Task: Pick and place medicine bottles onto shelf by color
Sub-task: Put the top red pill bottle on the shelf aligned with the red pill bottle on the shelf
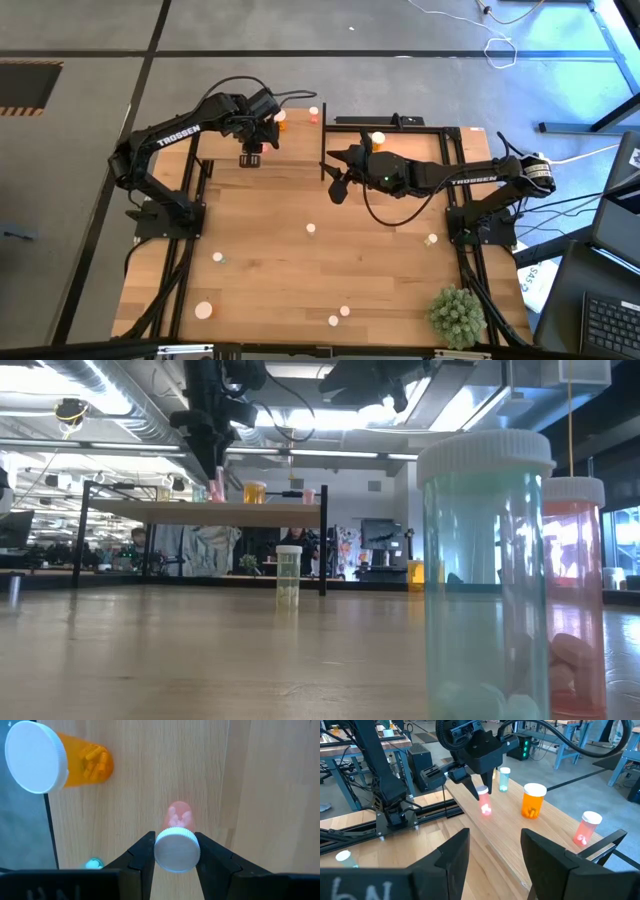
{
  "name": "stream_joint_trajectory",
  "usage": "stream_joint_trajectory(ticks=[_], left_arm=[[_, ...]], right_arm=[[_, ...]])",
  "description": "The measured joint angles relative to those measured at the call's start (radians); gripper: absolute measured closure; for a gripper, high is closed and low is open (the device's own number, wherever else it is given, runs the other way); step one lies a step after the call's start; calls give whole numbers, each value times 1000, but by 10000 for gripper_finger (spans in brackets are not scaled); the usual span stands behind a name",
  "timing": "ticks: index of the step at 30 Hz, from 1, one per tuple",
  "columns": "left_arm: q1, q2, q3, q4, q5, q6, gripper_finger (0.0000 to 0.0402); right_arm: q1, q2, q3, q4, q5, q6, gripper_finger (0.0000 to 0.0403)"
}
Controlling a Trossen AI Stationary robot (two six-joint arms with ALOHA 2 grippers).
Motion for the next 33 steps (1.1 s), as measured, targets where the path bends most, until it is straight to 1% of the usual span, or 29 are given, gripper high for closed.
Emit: stream_joint_trajectory(ticks=[18,28,33], left_arm=[[0,0,0,-2,18,-6,286],[1,0,0,-39,18,-11,286],[18,0,0,-54,19,-35,286]], right_arm=[[0,0,0,0,0,0,224],[0,0,0,1,0,0,224],[0,0,0,1,0,0,224]])
